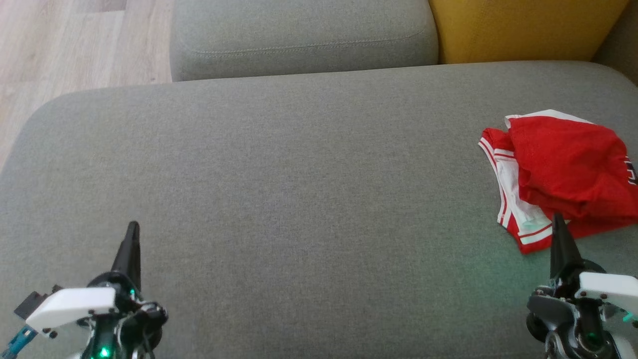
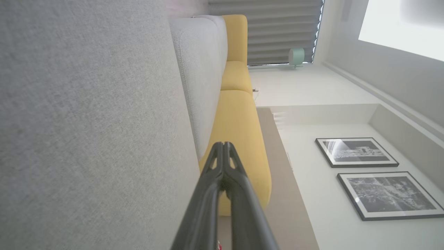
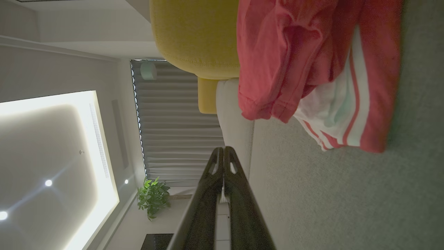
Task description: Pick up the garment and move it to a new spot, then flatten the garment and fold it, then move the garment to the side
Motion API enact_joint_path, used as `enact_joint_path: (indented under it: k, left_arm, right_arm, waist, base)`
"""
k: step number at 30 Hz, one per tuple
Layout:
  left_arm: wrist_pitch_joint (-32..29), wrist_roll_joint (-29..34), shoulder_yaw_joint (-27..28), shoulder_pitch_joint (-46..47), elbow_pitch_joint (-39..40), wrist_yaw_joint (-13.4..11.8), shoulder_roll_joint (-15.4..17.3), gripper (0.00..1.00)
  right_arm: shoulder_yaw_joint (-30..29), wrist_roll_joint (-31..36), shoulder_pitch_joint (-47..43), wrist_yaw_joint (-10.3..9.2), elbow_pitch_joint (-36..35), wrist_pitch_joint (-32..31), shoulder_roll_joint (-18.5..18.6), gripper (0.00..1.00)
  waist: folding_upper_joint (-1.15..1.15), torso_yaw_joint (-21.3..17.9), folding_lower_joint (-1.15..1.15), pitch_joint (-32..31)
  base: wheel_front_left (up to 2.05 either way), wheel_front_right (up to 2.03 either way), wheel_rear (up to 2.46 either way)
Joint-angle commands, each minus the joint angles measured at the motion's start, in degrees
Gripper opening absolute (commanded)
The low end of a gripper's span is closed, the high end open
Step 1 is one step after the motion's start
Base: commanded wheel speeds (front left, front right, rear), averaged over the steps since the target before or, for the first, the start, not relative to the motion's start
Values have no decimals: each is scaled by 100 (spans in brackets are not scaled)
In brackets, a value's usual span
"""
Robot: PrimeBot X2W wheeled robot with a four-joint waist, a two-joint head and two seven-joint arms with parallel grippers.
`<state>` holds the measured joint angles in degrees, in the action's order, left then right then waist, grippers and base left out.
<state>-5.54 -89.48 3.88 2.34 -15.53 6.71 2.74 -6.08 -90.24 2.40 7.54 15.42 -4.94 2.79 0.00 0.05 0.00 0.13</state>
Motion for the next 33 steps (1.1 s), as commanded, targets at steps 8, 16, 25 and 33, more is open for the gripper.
enact_joint_path:
  k: [8, 16, 25, 33]
  left_arm:
    - [-92, -271, 261, 385, 147, 78, 20, 0]
    - [-93, -270, 262, 386, 147, 78, 20, 0]
    - [-94, -269, 263, 386, 147, 78, 19, 0]
    - [-95, -268, 264, 386, 147, 78, 18, 0]
  right_arm:
    - [70, -288, 367, -5, -146, -63, 93, 0]
    - [58, -278, 368, -5, -145, -73, 84, 0]
    - [46, -267, 370, -5, -144, -83, 76, 0]
    - [36, -259, 370, -5, -144, -91, 69, 0]
  waist:
    - [0, -5, 0, 5]
    - [0, -5, 0, 5]
    - [0, -5, 0, 5]
    - [0, -5, 0, 5]
  base:
    - [0, 0, 0]
    - [0, 0, 0]
    - [0, 0, 0]
    - [0, 0, 0]
